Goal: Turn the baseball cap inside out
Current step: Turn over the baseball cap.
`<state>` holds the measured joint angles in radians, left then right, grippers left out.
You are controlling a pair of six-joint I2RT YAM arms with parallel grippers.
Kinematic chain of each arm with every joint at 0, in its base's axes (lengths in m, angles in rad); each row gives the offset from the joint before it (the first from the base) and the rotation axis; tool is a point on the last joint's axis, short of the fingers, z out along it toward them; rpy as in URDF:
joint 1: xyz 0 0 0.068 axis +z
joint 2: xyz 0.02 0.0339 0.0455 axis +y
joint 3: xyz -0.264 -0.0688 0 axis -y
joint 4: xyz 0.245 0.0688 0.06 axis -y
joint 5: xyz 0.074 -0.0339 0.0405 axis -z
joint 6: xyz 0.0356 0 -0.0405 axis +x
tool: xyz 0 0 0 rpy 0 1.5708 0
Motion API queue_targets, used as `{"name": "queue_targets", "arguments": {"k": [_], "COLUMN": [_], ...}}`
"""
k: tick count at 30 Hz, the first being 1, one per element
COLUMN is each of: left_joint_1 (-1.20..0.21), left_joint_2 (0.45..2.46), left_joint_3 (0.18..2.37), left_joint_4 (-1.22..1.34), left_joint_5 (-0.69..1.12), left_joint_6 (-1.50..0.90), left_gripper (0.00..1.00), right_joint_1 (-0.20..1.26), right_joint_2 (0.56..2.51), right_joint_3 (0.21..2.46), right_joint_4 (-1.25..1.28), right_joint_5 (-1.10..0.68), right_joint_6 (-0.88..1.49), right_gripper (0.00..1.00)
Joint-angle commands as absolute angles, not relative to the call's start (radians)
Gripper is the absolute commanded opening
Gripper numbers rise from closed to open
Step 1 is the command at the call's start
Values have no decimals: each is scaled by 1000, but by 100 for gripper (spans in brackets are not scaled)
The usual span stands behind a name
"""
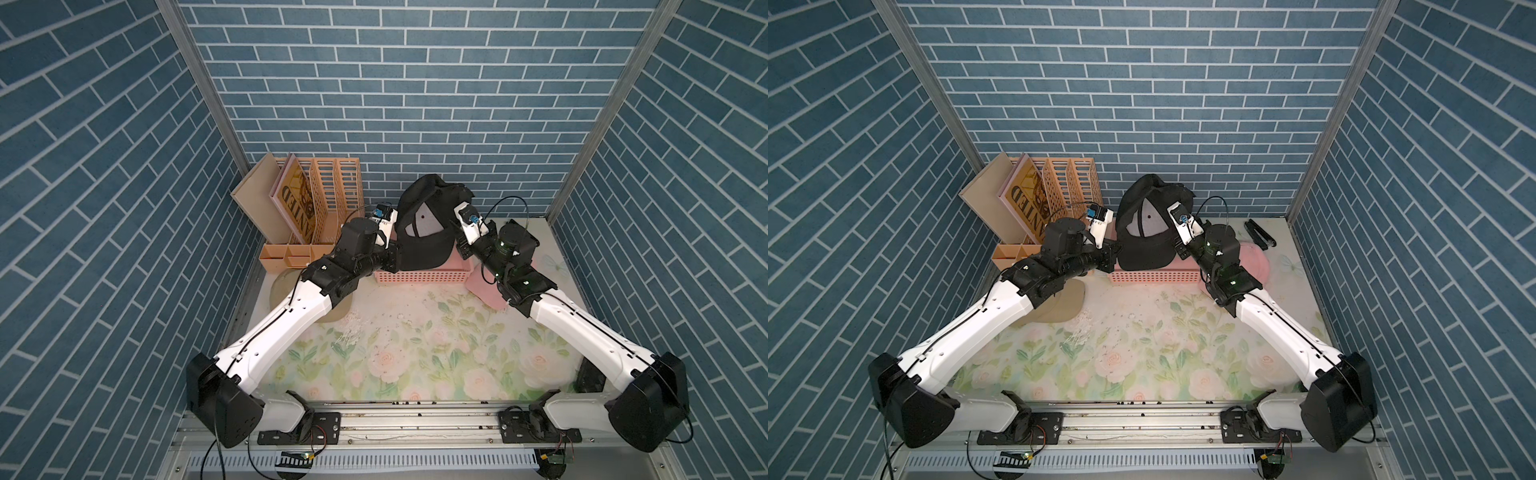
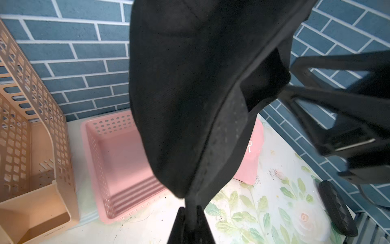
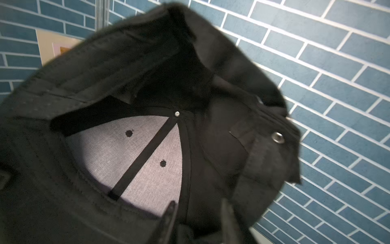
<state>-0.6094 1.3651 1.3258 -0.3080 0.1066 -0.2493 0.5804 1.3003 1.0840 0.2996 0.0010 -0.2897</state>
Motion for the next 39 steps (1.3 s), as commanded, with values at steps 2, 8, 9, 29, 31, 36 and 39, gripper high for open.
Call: {"name": "queue_targets", "arguments": {"k": [2, 8, 9, 29, 31, 36, 39], "left_joint_1": [-637, -712, -725, -790, -777, -765, -765], "left_joint_2": [1363, 1397, 1402, 1345, 1344, 1330, 1319], "left_joint_3": [1308, 1314, 1317, 1194, 1223, 1257, 1258], "left_joint_4": [-235, -222, -222, -146, -158, -162, -163], "left_joint_5": [54, 0, -3, -96, -95, -104, -91], "left_joint_6": [-235, -227, -224, -298, -293, -288, -286], "left_gripper": [0, 0, 0, 0, 0, 0, 0], "right_joint_1": [584, 636, 643, 627, 627, 625, 606], "right_joint_2": [1302, 1444, 1478, 1659, 1613, 1522, 1491], "right_joint_3": [1045, 1075, 1100, 1377, 1333, 1310, 1282], "right_joint_4": [422, 635, 655, 651, 584, 305, 275], "right_joint_5": [-171, -204, -203, -187, -202, -142, -97], "right_joint_6": [-62, 72, 87, 299, 275, 179, 172], "right_gripper": [7, 6, 6, 57, 59, 60, 53]}}
